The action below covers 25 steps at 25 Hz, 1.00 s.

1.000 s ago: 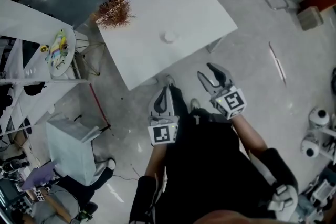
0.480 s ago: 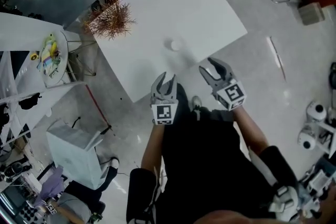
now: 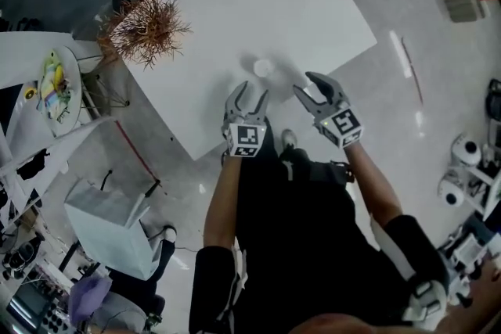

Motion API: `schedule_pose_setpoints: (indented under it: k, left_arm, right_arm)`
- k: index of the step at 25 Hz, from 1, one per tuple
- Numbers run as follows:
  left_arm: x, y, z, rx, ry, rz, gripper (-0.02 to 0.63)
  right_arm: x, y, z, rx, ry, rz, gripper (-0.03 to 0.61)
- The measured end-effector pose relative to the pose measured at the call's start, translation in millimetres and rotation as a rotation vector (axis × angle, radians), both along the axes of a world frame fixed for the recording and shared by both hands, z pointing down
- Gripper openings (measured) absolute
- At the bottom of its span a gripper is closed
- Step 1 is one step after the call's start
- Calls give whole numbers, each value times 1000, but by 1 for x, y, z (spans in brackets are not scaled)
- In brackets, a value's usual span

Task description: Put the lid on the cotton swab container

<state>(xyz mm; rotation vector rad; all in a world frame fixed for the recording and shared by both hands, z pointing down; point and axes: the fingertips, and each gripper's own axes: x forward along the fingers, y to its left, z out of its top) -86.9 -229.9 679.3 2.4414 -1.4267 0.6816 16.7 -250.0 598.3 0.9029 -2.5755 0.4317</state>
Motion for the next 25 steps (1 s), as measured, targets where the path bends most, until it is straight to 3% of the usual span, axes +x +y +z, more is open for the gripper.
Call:
schedule_pose_setpoints:
  k: [7, 14, 25]
  left_arm:
    - [5, -23, 38, -62, -14, 49, 247]
    - [12, -46, 42, -43, -51, 91, 247]
    - [20, -55, 43, -47, -56, 125, 233]
  right_arm:
    - [2, -6, 38, -43, 10, -28, 175]
    - [3, -9, 64, -80, 43, -42, 175]
    - [-1, -22, 76, -143, -10, -14, 175]
